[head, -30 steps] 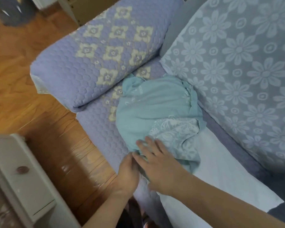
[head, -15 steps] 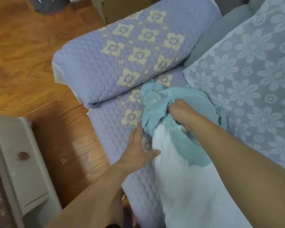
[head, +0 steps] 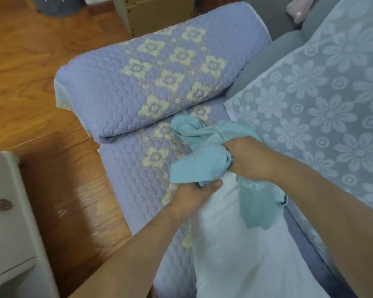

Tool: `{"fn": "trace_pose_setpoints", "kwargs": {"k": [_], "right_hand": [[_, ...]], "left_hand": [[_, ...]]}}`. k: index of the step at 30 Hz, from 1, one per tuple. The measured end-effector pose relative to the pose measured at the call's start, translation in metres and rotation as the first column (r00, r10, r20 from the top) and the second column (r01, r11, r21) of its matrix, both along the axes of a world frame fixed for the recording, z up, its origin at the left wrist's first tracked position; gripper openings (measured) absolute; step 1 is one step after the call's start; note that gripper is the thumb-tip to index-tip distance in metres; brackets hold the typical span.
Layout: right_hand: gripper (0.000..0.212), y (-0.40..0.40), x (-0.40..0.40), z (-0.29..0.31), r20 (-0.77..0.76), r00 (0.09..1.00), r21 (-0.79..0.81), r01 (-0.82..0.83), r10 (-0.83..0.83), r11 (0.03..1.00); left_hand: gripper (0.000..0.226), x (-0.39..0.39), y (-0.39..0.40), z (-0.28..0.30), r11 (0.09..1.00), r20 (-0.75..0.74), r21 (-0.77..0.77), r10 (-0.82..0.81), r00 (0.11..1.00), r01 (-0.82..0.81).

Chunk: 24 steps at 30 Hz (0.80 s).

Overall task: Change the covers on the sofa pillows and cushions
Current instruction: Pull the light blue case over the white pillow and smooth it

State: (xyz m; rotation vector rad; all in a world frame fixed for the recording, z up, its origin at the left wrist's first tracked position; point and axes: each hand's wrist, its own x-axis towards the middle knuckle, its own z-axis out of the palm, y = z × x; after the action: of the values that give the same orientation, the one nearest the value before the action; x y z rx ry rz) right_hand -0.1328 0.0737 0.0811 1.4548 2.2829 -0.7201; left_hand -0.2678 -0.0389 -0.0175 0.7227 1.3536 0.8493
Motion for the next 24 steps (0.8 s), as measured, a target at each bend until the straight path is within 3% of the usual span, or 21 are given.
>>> {"fn": "trace_pose_setpoints", "kwargs": {"k": [3, 5, 8, 10, 12, 13, 15, 18, 20, 21, 23, 24], "right_hand": [[0.006, 0.0, -0.009, 0.016, 0.022, 0.995, 0.202, -0.101, 0.098, 0.974], [0.009, 0.003, -0.01, 0.016, 0.053, 0.993, 0.177, -0.111, 0.103, 0.978], [0.02, 0.001, 0.01, 0.014, 0.078, 0.991, 0.013, 0.11, -0.11, 0.994], [0.022, -0.008, 0.023, 0.016, 0.006, 0.965, -0.06, 0.262, -0.262, 0.963], [0.02, -0.025, 0.033, 0.018, -0.109, 0.88, -0.199, 0.436, -0.462, 0.877], [0.016, -0.034, 0.036, 0.017, -0.152, 0.791, -0.319, 0.528, -0.592, 0.787], [0.013, -0.047, 0.043, 0.01, -0.178, 0.626, -0.491, 0.612, -0.759, 0.62], [0.017, -0.051, 0.043, 0.01, -0.191, 0.518, -0.565, 0.636, -0.833, 0.525], [0.026, -0.048, 0.044, 0.017, -0.217, 0.532, -0.628, 0.565, -0.818, 0.534], [0.03, -0.046, 0.046, 0.024, -0.222, 0.585, -0.659, 0.499, -0.78, 0.562], [0.038, -0.039, 0.049, 0.037, -0.221, 0.758, -0.646, 0.358, -0.614, 0.674], [0.036, -0.036, 0.049, 0.04, -0.208, 0.85, -0.545, 0.31, -0.483, 0.779]], "left_hand": [[0.035, 0.029, 0.002, 0.022, 0.994, -0.014, 0.082, 0.067, 0.998, -0.065], [0.027, 0.043, 0.003, 0.037, 0.994, 0.046, 0.043, 0.096, 0.994, -0.098], [0.025, 0.047, -0.005, 0.042, 0.993, 0.077, -0.091, 0.084, 0.994, -0.077], [0.021, 0.032, -0.001, 0.04, 0.998, 0.024, -0.005, 0.067, 0.998, -0.066], [0.027, 0.014, 0.017, 0.041, 0.985, -0.054, 0.158, 0.075, 0.996, -0.066], [0.029, 0.003, 0.031, 0.042, 0.981, -0.105, 0.194, 0.036, 0.994, -0.015], [0.024, -0.009, 0.057, 0.042, 0.965, -0.162, 0.148, -0.192, 0.968, 0.216], [0.028, -0.009, 0.069, 0.042, 0.889, -0.083, 0.026, -0.455, 0.887, 0.458], [0.037, -0.008, 0.06, 0.047, 0.879, 0.033, 0.03, -0.477, 0.878, 0.476], [0.044, -0.008, 0.053, 0.048, 0.865, 0.083, 0.043, -0.502, 0.861, 0.5], [0.05, -0.005, 0.036, 0.047, 0.854, 0.117, 0.066, -0.52, 0.846, 0.515], [0.047, 0.0, 0.027, 0.046, 0.877, 0.078, 0.043, -0.48, 0.874, 0.478]]}}
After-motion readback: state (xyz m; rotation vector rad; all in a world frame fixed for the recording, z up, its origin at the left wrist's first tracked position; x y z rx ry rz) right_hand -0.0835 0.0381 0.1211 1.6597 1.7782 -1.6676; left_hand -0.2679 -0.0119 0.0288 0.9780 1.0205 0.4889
